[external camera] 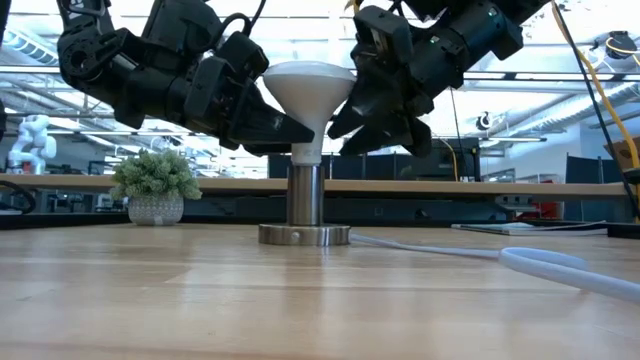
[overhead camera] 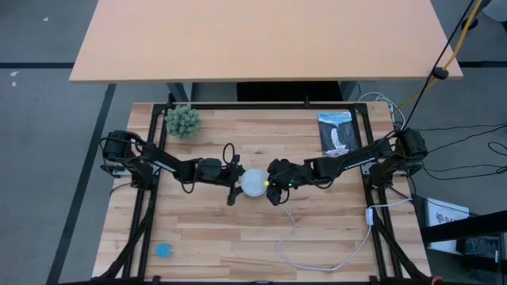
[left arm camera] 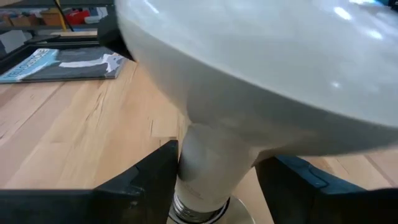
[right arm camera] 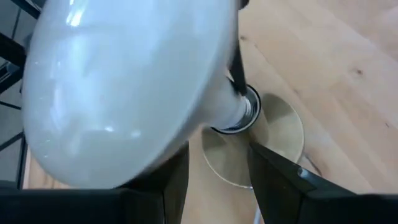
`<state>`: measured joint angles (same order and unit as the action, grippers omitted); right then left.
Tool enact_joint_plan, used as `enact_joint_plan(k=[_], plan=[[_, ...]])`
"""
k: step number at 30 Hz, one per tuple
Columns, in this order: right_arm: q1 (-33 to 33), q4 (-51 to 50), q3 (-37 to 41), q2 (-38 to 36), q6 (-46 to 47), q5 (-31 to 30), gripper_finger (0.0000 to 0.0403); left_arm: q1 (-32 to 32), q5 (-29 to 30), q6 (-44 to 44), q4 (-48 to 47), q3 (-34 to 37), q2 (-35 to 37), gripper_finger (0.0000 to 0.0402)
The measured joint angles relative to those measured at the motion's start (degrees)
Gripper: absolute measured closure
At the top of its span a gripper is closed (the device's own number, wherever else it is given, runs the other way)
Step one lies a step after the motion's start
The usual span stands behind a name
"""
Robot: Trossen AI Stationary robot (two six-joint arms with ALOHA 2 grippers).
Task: Screw lightbulb
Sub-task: Insert the white light bulb into the gold lamp
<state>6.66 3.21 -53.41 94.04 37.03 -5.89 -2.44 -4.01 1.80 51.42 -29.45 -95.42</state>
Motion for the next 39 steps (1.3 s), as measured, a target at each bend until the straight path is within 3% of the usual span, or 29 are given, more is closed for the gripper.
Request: enact_joint_plan(k=[8, 15, 27, 35, 39], plan=[[0.02, 0.5, 0.0, 0.0, -0.24, 0.05, 0.025, 0.0, 0.02, 0.07, -0.05, 0.0, 0.0, 0.0249], [0.02, -1.32, 0.0, -0.26, -0.43, 0.41, 0.025, 0.02, 0.02, 0.26, 0.03, 0.0, 0.0, 0.0237], [4.79, -18.17, 0.39, -6.29, 6.2, 0.96, 0.025, 0.33, -2.33, 0.25, 4.98, 0.55, -0.02, 0.0235], [12.0, -7.94, 3.48, 0.09, 13.07, -4.87, 0.025, 0.48, -2.68, -1.12, 10.29, 3.06, 1.06, 0.0235], [13.51, -2.52, 3.55, 6.83, 13.34, -0.55, 0.025, 0.57, -2.69, -1.27, 10.15, 3.28, 3.35, 0.0235]])
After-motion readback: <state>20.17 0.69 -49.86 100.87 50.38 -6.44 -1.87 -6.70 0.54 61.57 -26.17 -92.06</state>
